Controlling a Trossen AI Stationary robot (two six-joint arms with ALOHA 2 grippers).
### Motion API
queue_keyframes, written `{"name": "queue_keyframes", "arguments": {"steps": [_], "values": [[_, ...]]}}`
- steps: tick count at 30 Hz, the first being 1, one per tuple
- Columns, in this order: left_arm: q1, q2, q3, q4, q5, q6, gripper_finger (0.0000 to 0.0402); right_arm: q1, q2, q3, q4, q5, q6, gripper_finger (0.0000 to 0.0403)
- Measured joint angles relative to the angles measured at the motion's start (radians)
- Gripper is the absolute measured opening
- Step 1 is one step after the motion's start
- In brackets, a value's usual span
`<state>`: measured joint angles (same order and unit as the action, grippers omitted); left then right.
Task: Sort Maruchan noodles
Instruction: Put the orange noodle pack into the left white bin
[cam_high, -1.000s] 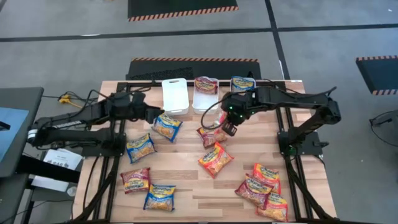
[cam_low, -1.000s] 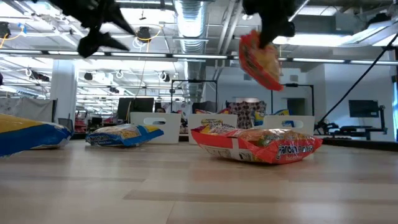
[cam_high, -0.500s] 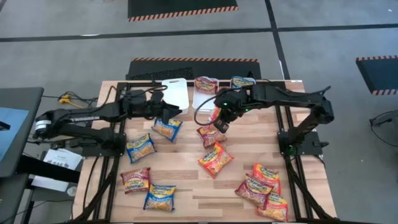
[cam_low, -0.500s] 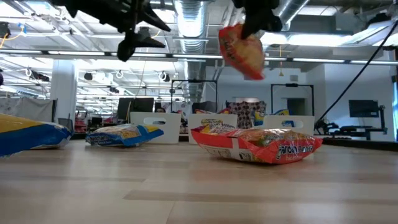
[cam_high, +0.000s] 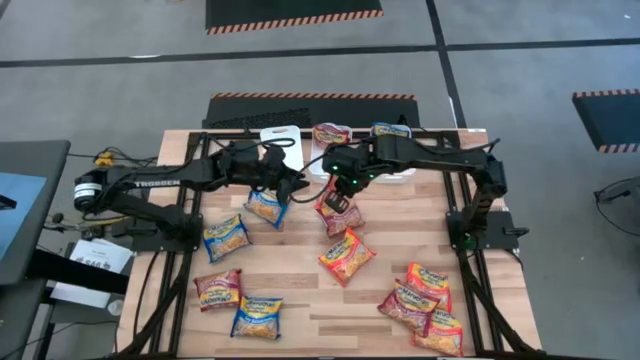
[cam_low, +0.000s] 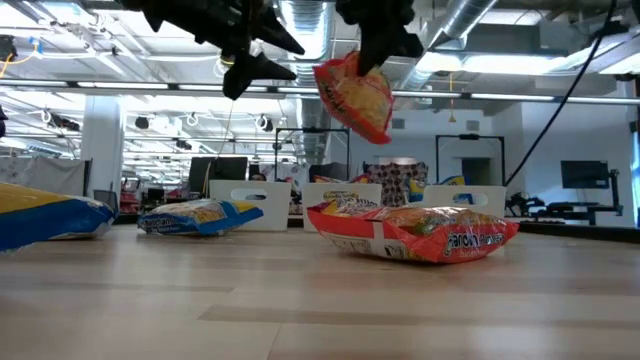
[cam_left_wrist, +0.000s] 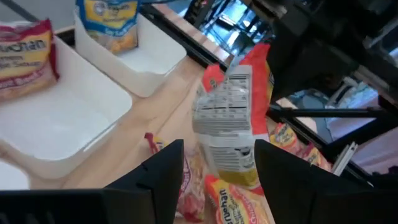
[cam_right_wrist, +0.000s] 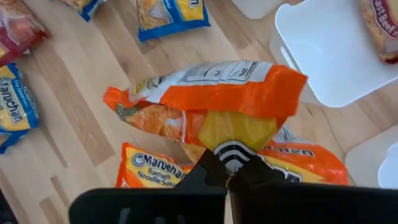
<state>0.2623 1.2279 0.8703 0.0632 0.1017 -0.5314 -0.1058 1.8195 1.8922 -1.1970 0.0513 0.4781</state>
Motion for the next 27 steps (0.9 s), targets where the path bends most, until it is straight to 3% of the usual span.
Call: {"name": "queue_keyframes", "arguments": {"steps": [10,27], "values": [[-0.008,0.037,-0.001,0.007,0.023,0.028,0.0183,-0.016,0.103,0.106,-0.039,0.001,-0.034,0.0007],[-0.008,0.035,-0.001,0.001,0.002,0.083,0.0183,-0.028,0.101,0.111,0.047,0.0,-0.013,0.0007]]}}
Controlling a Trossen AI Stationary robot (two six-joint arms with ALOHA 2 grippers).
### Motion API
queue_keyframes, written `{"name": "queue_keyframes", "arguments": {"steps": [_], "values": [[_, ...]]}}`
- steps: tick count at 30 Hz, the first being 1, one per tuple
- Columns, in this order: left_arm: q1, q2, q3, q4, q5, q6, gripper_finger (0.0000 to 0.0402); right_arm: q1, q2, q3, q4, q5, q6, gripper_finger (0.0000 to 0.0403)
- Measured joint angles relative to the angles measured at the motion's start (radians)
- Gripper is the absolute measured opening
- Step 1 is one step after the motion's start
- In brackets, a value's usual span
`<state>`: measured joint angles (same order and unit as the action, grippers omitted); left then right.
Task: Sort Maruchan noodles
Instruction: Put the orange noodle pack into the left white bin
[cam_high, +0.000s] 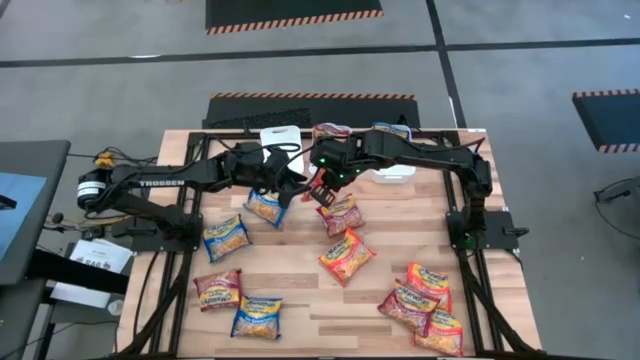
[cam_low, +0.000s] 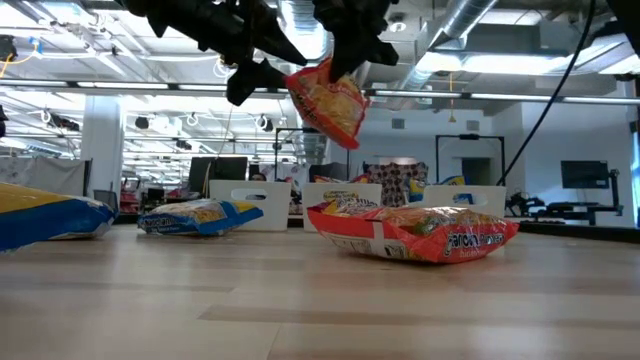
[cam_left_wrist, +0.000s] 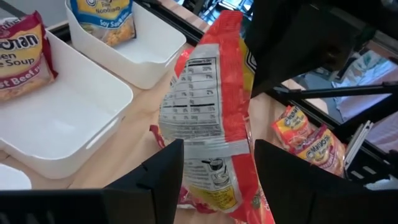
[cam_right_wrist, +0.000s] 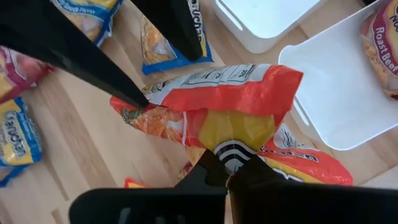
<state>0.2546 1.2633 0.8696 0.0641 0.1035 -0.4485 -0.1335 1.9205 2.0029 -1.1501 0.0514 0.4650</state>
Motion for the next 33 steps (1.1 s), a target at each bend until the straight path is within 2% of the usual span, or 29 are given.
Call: {"name": "queue_keyframes", "arguments": {"steps": [8,16,23,29,33], "values": [[0.0,0.011,0.0,0.005,-0.002,0.005,0.0183,0.005,0.0,0.0,0.028,-0.005,0.006,0.0007],[0.005,0.071,0.001,0.042,0.075,-0.071,0.0183,0.009,0.0,-0.002,0.05,-0.005,-0.01,0.0007],[0.007,0.096,0.0,0.089,0.122,-0.066,0.0183,0.009,-0.001,-0.001,0.046,-0.011,-0.028,0.0007],[0.008,0.098,-0.002,0.112,0.124,-0.007,0.0183,0.01,-0.001,-0.001,0.047,-0.017,-0.032,0.0007],[0.008,0.098,-0.002,0.119,0.123,-0.003,0.0167,0.01,-0.002,-0.001,0.048,-0.019,-0.032,0.0007]]}}
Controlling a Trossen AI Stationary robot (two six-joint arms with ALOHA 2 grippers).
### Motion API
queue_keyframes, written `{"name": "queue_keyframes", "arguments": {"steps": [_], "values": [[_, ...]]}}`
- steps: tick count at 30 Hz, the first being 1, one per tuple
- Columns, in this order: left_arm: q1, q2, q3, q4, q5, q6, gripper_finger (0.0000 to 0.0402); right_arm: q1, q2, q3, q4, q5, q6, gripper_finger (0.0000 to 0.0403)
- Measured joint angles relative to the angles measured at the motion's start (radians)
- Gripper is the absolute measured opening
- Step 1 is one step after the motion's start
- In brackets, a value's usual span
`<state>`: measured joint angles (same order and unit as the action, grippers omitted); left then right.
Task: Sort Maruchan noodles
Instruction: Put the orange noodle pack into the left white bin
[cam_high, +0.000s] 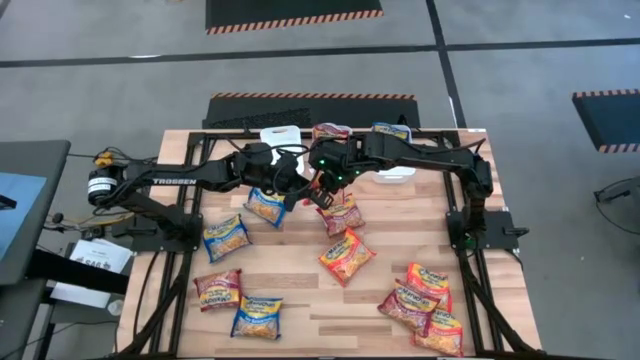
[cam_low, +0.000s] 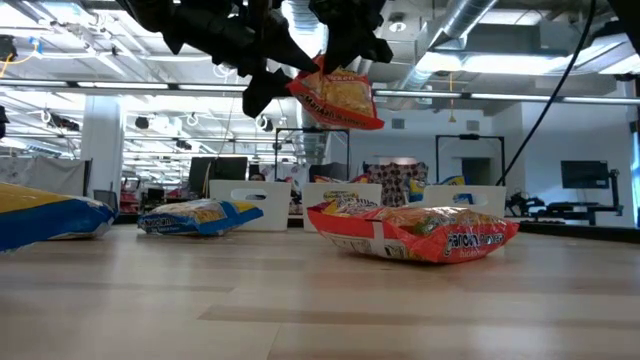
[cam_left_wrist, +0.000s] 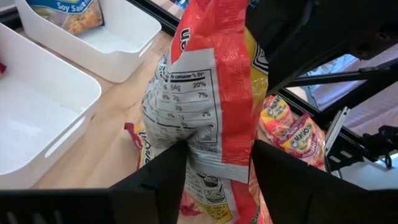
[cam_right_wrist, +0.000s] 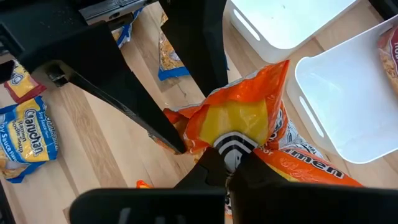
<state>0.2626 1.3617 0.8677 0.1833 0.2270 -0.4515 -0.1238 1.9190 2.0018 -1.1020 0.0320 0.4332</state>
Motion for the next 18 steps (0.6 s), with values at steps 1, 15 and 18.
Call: {"name": "queue_keyframes", "arguments": {"steps": [1,15,18], "values": [[0.0,0.0,0.0,0.0,-0.001,0.005,0.0158,0.0,0.0,0.0,0.0,0.0,0.0,0.0007],[0.0,0.0,0.0,0.007,-0.029,0.044,0.0011,0.0,0.0,0.0,-0.011,-0.005,0.001,0.0025],[0.0,0.0,0.0,0.008,-0.027,0.049,0.0005,-0.002,0.0,0.0,-0.011,-0.005,0.003,0.0056]]}}
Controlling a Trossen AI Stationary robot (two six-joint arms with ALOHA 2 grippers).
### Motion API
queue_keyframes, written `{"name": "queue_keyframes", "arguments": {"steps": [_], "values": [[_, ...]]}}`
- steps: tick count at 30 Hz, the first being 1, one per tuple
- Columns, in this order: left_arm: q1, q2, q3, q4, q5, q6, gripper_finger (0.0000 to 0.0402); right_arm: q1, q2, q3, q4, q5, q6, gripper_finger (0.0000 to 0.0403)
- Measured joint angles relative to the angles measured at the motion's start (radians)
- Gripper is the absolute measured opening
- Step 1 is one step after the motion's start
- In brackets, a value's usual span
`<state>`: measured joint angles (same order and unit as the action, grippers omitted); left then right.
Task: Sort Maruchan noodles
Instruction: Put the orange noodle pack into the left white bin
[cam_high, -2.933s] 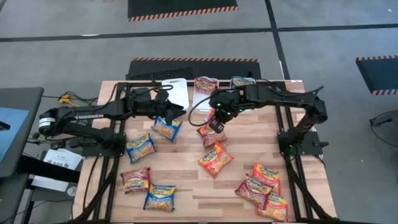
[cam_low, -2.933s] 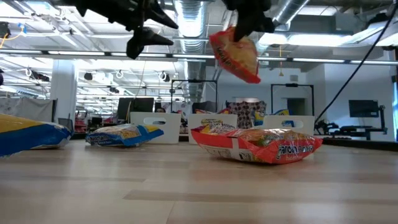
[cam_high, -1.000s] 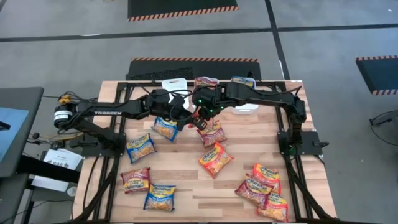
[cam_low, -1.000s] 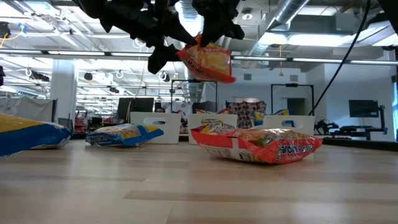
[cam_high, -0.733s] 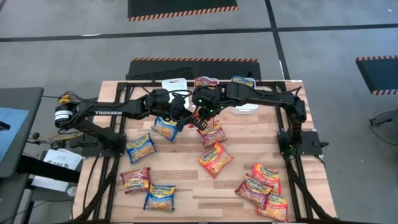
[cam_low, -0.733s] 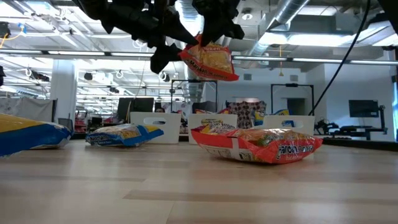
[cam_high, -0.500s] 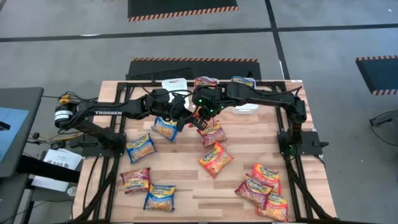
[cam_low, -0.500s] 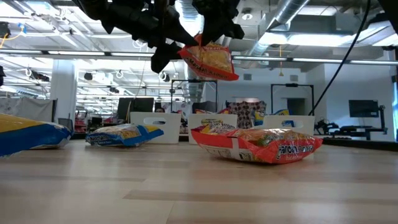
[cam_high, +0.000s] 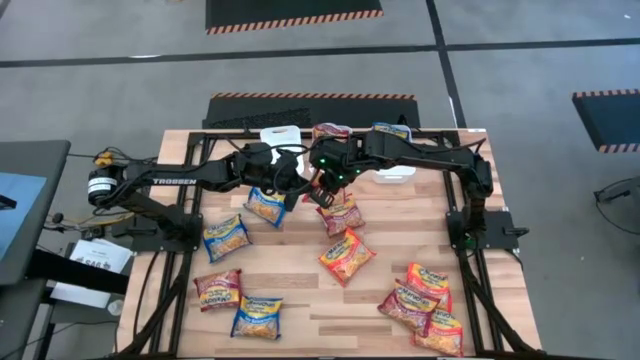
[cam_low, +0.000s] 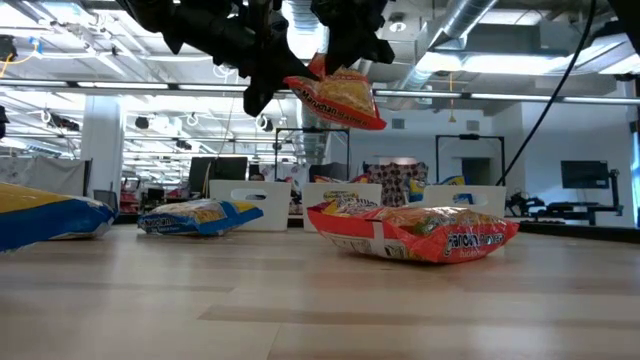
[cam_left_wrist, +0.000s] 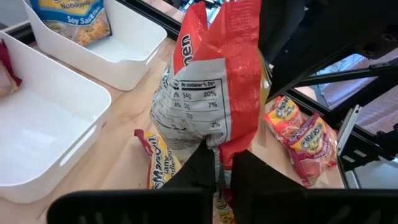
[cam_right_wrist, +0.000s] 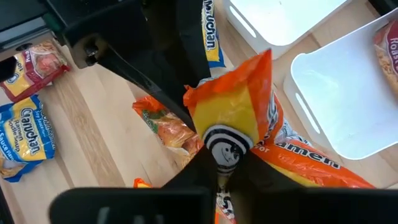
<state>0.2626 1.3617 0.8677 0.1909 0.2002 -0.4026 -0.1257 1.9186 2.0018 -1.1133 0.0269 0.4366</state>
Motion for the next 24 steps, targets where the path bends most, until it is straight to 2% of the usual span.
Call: {"name": "queue_keyframes", "arguments": {"steps": [5,11,18,24], "values": [[0.002,-0.008,0.0,-0.014,0.006,0.028,0.0002,0.0,-0.001,0.0,-0.002,0.0,0.001,0.0104],[0.057,-0.089,0.002,-0.101,0.008,0.087,0.0,-0.012,-0.035,0.005,-0.029,0.0,0.007,0.0141],[0.161,-0.171,0.004,-0.186,-0.009,0.137,0.0,-0.041,-0.108,0.001,-0.049,-0.001,0.034,0.0145],[0.323,-0.226,0.003,-0.258,-0.028,0.203,0.0,-0.041,-0.199,0.003,-0.06,0.024,0.035,0.0136]]}}
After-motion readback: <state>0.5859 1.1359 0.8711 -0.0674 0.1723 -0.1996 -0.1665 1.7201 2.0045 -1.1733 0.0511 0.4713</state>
